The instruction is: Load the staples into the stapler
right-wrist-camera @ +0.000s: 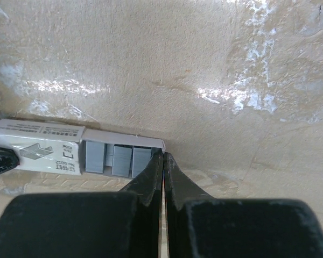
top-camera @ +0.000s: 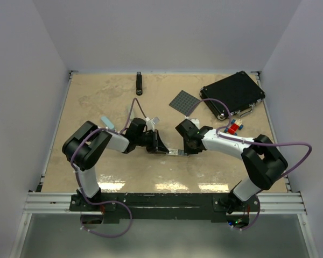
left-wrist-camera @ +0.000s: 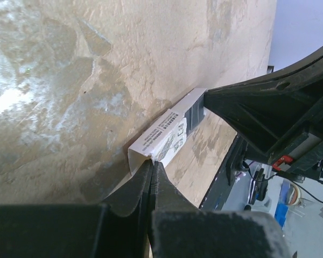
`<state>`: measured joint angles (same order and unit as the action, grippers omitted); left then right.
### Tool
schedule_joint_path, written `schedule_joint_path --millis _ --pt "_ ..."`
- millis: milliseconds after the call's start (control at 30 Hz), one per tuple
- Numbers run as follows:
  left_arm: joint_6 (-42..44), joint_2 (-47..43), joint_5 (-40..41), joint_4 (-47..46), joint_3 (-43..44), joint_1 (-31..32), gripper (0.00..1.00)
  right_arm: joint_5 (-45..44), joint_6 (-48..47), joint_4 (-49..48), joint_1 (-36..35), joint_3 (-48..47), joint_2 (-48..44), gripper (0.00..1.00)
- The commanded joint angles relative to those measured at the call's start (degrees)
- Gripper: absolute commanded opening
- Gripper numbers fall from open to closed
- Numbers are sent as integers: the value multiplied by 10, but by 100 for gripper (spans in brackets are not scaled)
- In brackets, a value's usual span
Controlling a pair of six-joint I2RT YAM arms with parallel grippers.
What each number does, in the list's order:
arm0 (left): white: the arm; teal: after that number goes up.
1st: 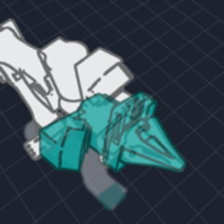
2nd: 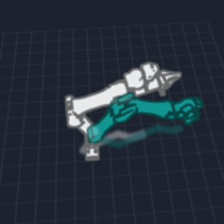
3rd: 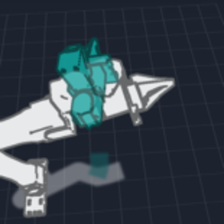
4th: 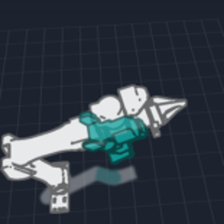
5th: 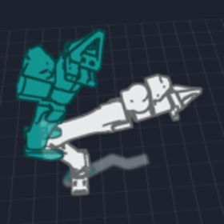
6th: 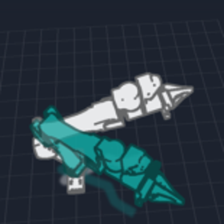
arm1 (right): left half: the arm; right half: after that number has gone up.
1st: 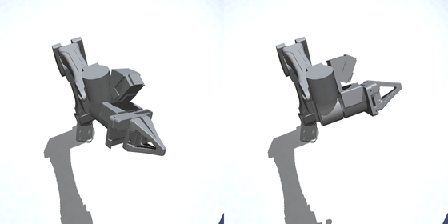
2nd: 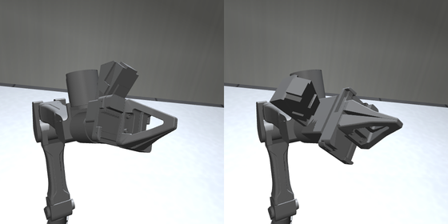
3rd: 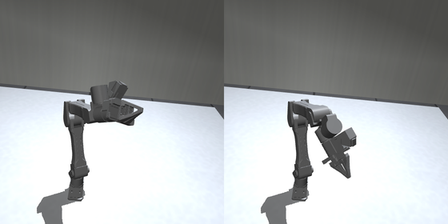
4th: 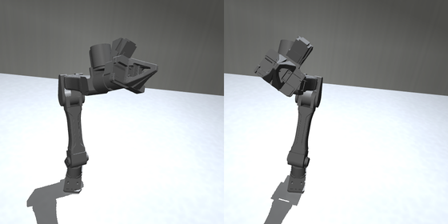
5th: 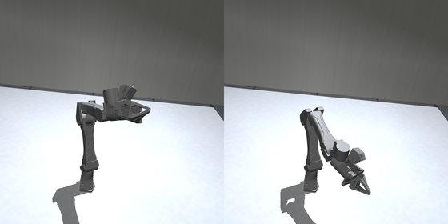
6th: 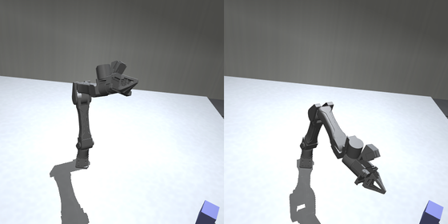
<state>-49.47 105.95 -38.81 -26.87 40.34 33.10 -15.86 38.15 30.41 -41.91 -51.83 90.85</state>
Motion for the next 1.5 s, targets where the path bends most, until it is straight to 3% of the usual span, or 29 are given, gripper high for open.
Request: schedule_joint_path --millis 0,300,533,967,1067,1167,1300,1400,1467 --pt "29 -21 -1 12 -6 -17 0 -25 -12 19 5 -19 11 0" --pt "69 -33 22 55 2 -51 0 -22 -16 24 5 -22 8 1" --pt "66 -8 21 51 39 -50 0 -23 -19 33 5 -43 -5 23" --pt "45 83 21 41 149 -14 2 -72 -12 72 5 -71 -62 37" --pt "40 103 23 41 180 1 10 -94 -9 58 5 -69 -95 40" --pt "39 107 29 44 196 7 27 -104 -11 38 6 -62 -128 45" --pt "72 74 65 99 201 6 62 -112 -26 14 6 -55 -158 55" --pt "119 30 112 162 201 0 80 -111 -45 -8 6 -53 -175 64" --pt "135 -12 160 202 200 -13 86 -108 -59 -25 6 -52 -182 70"
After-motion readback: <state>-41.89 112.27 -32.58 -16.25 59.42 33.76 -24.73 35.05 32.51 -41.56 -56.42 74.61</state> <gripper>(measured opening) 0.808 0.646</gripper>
